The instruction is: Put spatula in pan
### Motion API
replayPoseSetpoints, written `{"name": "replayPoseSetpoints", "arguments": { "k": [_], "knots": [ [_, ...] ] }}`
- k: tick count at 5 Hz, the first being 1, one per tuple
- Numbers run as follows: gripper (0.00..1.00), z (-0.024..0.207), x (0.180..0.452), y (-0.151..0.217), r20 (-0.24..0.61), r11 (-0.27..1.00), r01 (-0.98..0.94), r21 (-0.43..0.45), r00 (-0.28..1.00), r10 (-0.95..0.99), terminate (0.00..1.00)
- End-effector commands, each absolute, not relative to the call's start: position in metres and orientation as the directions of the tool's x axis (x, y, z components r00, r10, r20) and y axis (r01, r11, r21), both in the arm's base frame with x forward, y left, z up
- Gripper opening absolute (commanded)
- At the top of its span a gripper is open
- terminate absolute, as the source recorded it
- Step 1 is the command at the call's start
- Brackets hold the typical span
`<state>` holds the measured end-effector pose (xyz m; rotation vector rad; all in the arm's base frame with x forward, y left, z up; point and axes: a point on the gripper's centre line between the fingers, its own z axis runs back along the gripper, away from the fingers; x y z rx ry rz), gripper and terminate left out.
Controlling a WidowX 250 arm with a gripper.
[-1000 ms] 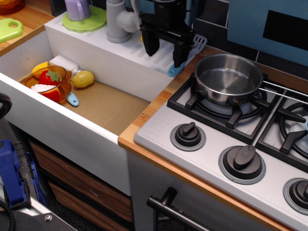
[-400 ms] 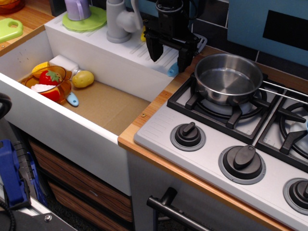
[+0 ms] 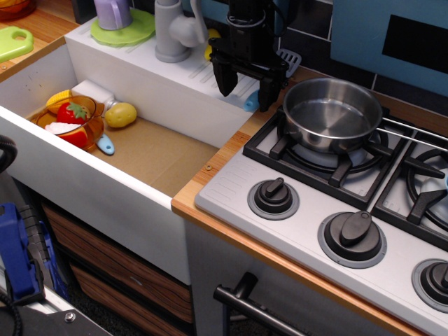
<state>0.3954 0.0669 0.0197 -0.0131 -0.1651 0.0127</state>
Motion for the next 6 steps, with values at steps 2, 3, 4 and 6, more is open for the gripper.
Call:
{"name": "replayPoseSetpoints", "arguments": {
  "k": [2,3,4,6],
  "knots": [
    [0.0,0.024,0.405,0.075,0.194,0.998,-0.056,-0.031,0.979,0.061,0.0],
    [0.0,0.027,0.408,0.076,0.179,0.997,-0.06,-0.052,0.981,0.068,0.0],
    [0.0,0.041,0.405,0.081,0.159,0.998,-0.065,-0.027,0.985,0.069,0.0],
    [0.0,0.065,0.375,0.079,0.119,0.992,-0.121,0.028,0.986,0.116,0.0]
  ]
}}
